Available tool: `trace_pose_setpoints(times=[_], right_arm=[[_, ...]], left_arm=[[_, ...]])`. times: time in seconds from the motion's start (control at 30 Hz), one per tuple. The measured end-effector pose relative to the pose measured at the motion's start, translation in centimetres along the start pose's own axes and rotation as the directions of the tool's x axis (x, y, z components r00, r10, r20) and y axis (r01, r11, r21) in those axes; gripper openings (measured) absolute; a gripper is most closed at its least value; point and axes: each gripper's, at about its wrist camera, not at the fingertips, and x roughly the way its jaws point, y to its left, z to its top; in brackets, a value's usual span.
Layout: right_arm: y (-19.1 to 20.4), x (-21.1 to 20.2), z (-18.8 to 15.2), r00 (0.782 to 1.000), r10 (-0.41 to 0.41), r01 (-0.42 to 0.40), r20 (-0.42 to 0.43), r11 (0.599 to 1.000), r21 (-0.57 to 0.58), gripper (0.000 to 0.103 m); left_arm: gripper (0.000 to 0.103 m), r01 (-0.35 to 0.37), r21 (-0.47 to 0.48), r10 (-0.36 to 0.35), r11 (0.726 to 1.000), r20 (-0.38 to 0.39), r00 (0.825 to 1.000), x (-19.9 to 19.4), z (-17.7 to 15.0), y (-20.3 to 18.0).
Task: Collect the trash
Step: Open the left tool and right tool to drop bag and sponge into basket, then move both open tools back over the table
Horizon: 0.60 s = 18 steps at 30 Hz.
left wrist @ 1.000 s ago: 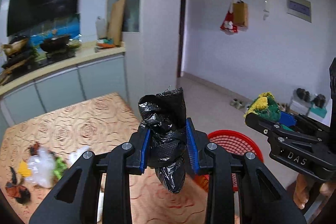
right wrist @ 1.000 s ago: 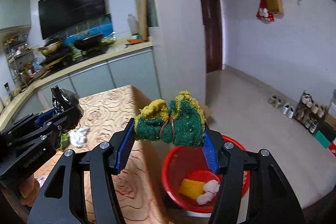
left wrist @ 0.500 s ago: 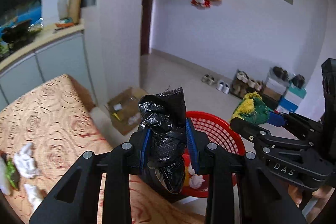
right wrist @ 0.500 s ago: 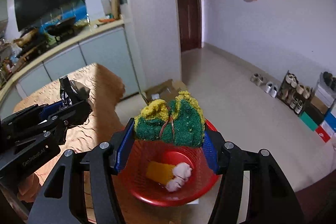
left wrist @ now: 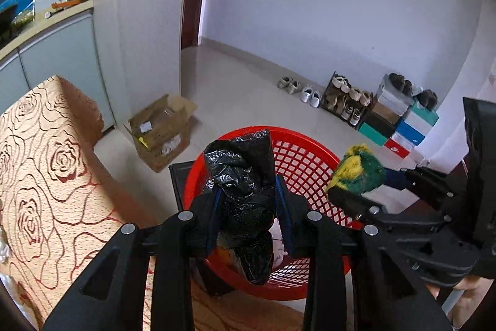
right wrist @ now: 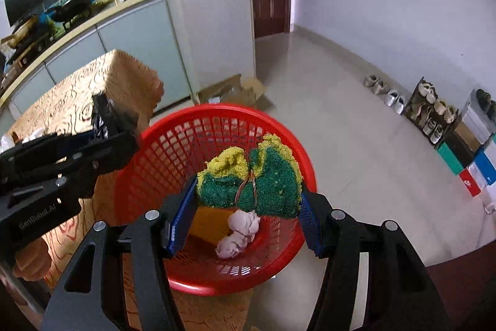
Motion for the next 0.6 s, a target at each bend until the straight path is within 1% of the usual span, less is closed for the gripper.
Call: trace_pose_setpoints(times=[0.1,0.17,0.27,0.37,0.6], right_arm=[[0.3,0.7,-0.4,1.000,0.008,-0.008,-0.020,1.000,-0.016,0.058],[0.3,1.0,-0.5,1.000,0.013,-0.014,-0.026,1.000,-0.020,0.058],[0.4,1.0,-0.6,1.000,0.015,-0.015,-0.024,1.000,-0.025,0.064],[0.4,0.7,-0.7,1.000,0.019,-0.020,-0.018,0.999,-0.026,0.067],[0.4,-0.9,-0.8,0.999,0.026,-0.026,0.022,1.000,-0.004,0.067]], left_arm=[[0.037,0.011,-0.005,-0.011,1.000,-0.013,1.000,0.7,0.1,0.0],[0.045,0.023,-0.013,-0.024,1.000,-0.021,0.999,0.8,0.2,0.2],[0.053,0.034,-0.017,-0.034,0.999,-0.016,0.999,0.6,0.3,0.2],[0.058,0.023,-0.011,-0.023,1.000,-0.002,1.000,0.2,0.3,0.2],[0.060,-0.014,-0.020,0.015,1.000,0.039,0.999,-2.1,0.3,0.6]])
